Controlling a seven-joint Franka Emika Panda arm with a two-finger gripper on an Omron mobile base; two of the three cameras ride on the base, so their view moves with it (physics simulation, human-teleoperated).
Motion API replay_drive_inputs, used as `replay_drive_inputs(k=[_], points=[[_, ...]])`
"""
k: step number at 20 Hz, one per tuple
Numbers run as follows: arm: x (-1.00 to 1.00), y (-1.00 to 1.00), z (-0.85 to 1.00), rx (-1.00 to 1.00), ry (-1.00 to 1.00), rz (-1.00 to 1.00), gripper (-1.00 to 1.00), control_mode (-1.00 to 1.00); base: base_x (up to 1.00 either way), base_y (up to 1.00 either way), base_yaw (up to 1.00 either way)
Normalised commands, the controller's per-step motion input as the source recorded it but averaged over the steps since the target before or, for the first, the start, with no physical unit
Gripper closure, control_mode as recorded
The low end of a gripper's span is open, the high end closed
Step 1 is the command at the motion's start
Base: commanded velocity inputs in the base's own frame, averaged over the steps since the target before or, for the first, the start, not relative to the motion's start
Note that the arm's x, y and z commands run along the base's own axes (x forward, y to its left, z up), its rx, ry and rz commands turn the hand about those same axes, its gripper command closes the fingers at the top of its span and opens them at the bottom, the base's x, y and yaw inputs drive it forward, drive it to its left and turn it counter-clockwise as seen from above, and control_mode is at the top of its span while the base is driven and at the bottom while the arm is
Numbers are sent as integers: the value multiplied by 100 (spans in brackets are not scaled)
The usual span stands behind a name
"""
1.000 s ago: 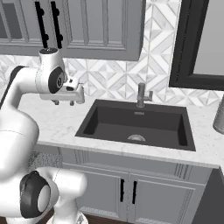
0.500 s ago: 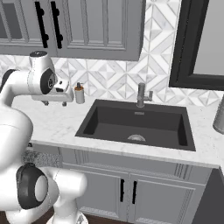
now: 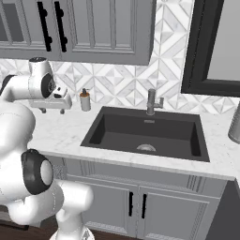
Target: Pick up the cup and bowl from the counter, place them in the dishwasher, and close the dishwasher door.
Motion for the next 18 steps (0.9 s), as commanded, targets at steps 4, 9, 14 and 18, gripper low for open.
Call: replay_drive_inputs(k=[4, 9, 14, 18], points=[[28, 25, -18, 0, 0, 1, -100, -100, 0, 0, 0], [13, 55, -6, -7, 5, 0, -100, -100, 0, 0, 0], [11, 79, -27, -13, 27, -3, -100, -100, 0, 0, 0], [27, 56, -35, -8, 32, 0, -100, -100, 0, 0, 0]])
